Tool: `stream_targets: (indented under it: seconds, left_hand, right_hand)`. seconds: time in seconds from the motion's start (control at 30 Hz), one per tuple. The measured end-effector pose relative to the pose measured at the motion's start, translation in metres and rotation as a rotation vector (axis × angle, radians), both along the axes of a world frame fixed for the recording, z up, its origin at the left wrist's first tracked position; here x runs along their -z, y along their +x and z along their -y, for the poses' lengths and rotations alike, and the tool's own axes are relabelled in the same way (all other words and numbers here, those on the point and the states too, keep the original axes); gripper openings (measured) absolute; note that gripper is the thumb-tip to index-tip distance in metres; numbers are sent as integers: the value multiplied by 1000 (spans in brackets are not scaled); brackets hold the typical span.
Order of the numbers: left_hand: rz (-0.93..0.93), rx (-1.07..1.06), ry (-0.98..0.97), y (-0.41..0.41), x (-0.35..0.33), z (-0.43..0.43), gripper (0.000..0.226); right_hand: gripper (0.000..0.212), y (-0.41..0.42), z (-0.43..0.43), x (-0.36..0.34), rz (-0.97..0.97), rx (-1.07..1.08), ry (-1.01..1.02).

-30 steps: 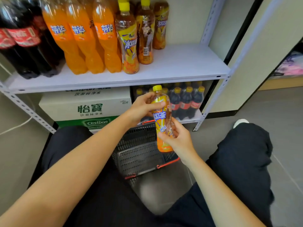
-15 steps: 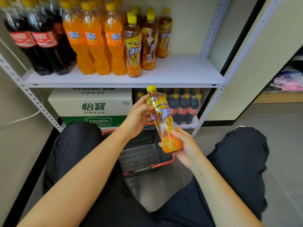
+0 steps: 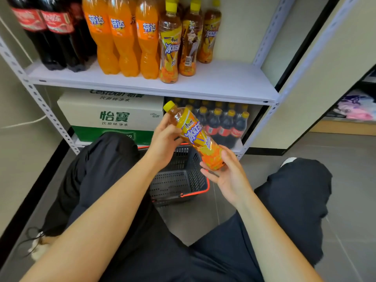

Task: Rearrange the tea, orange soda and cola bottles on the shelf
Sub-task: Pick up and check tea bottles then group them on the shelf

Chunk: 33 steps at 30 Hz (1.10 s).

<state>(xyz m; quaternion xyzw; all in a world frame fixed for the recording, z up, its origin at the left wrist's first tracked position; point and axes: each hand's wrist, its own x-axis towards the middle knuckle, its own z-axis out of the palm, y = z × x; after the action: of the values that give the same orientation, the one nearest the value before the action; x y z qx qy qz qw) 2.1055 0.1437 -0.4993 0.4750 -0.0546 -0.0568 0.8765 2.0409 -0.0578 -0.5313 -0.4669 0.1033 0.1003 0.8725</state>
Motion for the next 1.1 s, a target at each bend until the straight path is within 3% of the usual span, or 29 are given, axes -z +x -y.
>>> stream_targets:
  seconds: [0.13,0.23,0.4,0.5,0.63,0.77,0.9,1.1]
  left_hand:
    - [6,-23,52,1,-3,-3,54]
    - [-30,-85,117,2,-6,-7,60]
    - [83,-133,346,3,-25,-16,60]
    - [202,-112,501,3,-40,-16,55]
    - [268,-117,575,6,-58,-16,55]
    - [319,-115,611,6,-61,-17,57]
    - [316,-35,574,11,-76,-32,28]
    - [480,22,758,32,-110,-56,23]
  right_hand:
    - [59,1,-4,2,-116,-8,-82]
    - [55,2,-8,1,-137,-52,-144]
    - [40,14,-9,-12,176,-52,-601]
    - [56,24,-15,-33,382,-98,-781]
    - [75,38,-30,-54,475,-162,-907]
    - [66,52,-37,-62,537,-120,-899]
    - [60,62,-36,-67,556,-156,-930]
    - [72,83,-31,-79,606,-239,-1010]
